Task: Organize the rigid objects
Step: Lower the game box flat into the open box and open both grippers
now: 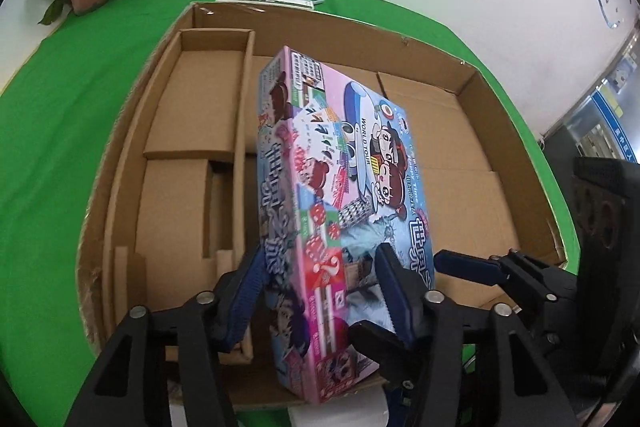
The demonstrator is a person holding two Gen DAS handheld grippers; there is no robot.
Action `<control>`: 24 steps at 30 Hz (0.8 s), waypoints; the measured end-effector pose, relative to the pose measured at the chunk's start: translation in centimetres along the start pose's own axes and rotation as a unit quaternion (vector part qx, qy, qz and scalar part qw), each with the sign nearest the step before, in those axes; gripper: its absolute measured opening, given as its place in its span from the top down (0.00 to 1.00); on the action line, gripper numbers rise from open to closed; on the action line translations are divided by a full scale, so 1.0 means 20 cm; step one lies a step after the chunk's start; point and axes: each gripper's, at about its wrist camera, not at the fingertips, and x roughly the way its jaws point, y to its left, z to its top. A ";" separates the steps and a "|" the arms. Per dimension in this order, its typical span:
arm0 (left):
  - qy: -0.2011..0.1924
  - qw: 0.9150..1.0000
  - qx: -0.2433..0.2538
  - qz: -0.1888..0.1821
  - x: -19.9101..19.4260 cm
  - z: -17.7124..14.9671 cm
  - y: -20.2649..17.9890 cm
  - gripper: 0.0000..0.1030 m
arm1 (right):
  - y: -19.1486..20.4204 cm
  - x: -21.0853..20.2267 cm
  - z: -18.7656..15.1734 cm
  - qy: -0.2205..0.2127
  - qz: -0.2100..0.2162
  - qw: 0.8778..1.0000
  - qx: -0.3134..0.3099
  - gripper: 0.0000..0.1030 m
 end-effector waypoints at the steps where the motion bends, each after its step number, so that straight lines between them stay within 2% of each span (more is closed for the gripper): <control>1: -0.005 1.000 0.002 -0.002 -0.02 0.00 -0.02 0.52 | -0.01 0.01 -0.01 -0.001 0.003 1.000 0.001 0.05; 5: -0.043 0.999 0.021 0.005 -0.14 -0.03 -0.06 0.52 | -0.09 0.01 -0.04 0.013 -0.001 1.000 0.019 0.09; 7: -0.057 0.998 0.025 0.000 -0.20 -0.05 -0.06 0.52 | -0.14 0.01 -0.05 0.011 -0.012 0.999 0.038 0.16; 9: -0.064 0.997 0.039 0.000 -0.23 -0.10 -0.09 0.52 | -0.18 0.06 -0.03 0.022 -0.016 0.998 0.053 0.47; 10: -0.065 0.997 0.041 0.000 -0.25 -0.15 -0.04 0.52 | -0.17 0.08 -0.03 0.033 -0.019 0.998 0.052 0.51; 12: -0.060 0.997 0.044 -0.012 -0.24 -0.21 -0.03 0.52 | -0.12 0.09 -0.04 0.033 -0.014 0.999 0.034 0.52; 15: -0.044 0.998 0.022 -0.031 -0.20 -0.28 0.00 0.52 | -0.08 0.08 -0.06 0.025 -0.009 1.000 0.016 0.50; 17: -0.054 0.998 0.020 -0.033 -0.19 -0.32 0.00 0.52 | -0.09 0.04 -0.07 0.027 -0.006 0.999 0.021 0.49; 19: -0.053 0.998 0.018 -0.032 -0.18 -0.31 0.01 0.52 | -0.08 -0.05 -0.09 0.007 -0.024 1.000 0.012 0.46; 21: -0.047 0.998 0.003 -0.035 -0.17 -0.29 0.02 0.52 | -0.08 -0.19 -0.12 -0.027 -0.052 0.998 -0.006 0.39; 23: -0.043 0.998 -0.001 -0.034 -0.17 -0.28 0.05 0.52 | -0.14 -0.31 -0.16 -0.050 -0.071 0.996 -0.002 0.38; 24: -0.044 0.999 -0.001 -0.032 -0.19 -0.33 0.07 0.52 | -0.19 -0.36 -0.18 -0.060 -0.085 0.995 0.007 0.38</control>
